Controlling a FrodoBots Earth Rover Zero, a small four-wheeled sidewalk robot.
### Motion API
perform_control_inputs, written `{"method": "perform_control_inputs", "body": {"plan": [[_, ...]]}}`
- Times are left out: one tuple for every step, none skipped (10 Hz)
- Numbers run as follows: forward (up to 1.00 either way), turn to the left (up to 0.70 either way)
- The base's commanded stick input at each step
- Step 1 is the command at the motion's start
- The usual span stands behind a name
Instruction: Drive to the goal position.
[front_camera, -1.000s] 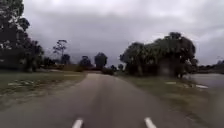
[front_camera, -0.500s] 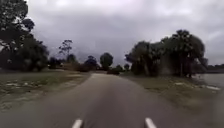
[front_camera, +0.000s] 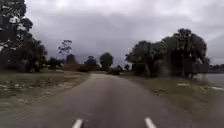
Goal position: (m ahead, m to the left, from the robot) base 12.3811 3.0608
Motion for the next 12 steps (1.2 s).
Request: {"method": "perform_control_inputs", "body": {"plan": [[0.84, 0.03], [0.84, 0.03], [0.84, 0.03], [0.84, 0.03], [0.84, 0.03], [0.84, 0.03], [0.84, 0.03], [0.84, 0.03], [0.84, 0.03], [0.84, 0.03], [0.84, 0.03], [0.84, 0.03]]}}
